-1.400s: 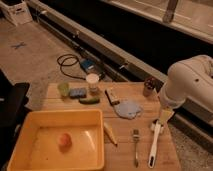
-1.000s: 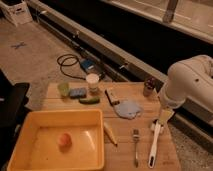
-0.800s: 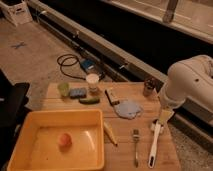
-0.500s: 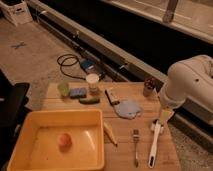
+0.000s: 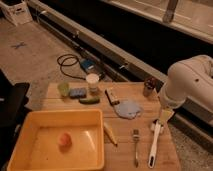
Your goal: Place eraser in paper cup
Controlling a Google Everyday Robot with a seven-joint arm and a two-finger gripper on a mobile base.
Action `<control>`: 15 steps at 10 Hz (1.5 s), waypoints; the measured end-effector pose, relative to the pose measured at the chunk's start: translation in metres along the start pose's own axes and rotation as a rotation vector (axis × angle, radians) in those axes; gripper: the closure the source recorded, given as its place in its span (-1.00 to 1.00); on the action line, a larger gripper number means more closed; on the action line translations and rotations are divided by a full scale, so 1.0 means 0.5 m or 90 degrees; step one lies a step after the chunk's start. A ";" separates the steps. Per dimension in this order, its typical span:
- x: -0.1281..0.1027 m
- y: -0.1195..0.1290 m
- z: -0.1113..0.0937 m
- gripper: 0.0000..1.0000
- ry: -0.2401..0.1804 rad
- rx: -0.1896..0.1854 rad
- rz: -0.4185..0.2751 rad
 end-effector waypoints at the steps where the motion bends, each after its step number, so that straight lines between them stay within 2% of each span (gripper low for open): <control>1: 0.000 0.000 0.000 -0.57 0.000 0.000 0.000; 6: 0.003 -0.003 -0.003 -0.57 -0.004 0.004 -0.009; 9: -0.068 -0.033 -0.009 -0.57 -0.014 0.024 -0.074; 11: -0.150 -0.058 0.001 -0.57 -0.019 0.040 -0.120; 13: -0.202 -0.089 0.021 -0.57 -0.018 0.046 -0.131; 15: -0.214 -0.138 0.053 -0.57 -0.013 0.053 -0.130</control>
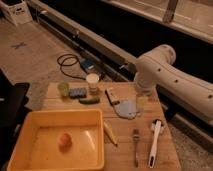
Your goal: Place eraser in paper cup
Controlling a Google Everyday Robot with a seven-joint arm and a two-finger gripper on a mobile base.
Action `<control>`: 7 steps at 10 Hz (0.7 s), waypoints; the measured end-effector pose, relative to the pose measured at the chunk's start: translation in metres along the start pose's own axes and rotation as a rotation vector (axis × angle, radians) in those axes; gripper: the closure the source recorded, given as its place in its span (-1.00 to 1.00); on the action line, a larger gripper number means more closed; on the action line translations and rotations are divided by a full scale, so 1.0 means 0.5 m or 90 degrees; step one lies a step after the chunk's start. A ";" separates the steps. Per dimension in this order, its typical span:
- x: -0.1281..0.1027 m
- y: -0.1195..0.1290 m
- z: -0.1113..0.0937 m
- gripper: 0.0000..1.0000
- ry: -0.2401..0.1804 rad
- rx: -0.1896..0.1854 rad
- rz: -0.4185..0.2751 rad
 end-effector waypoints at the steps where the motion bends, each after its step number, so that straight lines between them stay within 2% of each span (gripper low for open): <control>1: 0.007 -0.023 0.033 -0.57 -0.005 0.002 0.001; 3: 0.004 -0.035 0.066 -0.57 -0.023 0.006 0.008; 7: 0.008 -0.034 0.066 -0.57 -0.021 0.007 0.008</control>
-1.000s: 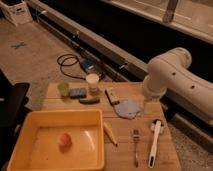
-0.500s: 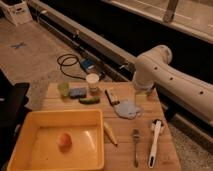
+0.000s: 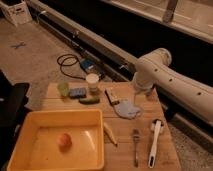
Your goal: Place eraser in paper cup
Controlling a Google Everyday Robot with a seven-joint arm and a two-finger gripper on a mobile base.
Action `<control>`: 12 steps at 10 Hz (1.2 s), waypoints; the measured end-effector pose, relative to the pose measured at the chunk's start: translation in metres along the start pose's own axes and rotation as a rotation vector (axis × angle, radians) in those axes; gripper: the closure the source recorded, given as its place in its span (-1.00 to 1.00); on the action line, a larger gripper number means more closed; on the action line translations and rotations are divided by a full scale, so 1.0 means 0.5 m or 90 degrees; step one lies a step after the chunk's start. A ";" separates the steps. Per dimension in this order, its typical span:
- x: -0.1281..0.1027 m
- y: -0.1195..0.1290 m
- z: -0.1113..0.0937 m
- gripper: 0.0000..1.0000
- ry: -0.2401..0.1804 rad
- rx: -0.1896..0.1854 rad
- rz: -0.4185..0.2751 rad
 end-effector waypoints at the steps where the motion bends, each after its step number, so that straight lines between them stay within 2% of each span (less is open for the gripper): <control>1: 0.000 -0.002 0.001 -0.57 0.006 0.005 0.003; 3: -0.010 -0.022 0.025 -0.57 0.019 0.020 0.017; 5: -0.040 -0.056 0.056 -0.57 0.030 0.037 0.023; 6: -0.045 -0.073 0.078 -0.57 0.039 0.038 0.029; 7: -0.054 -0.085 0.092 -0.57 0.037 0.036 0.032; 9: -0.057 -0.099 0.116 -0.57 0.012 0.018 0.065; 12: -0.092 -0.110 0.143 -0.57 -0.012 0.004 0.080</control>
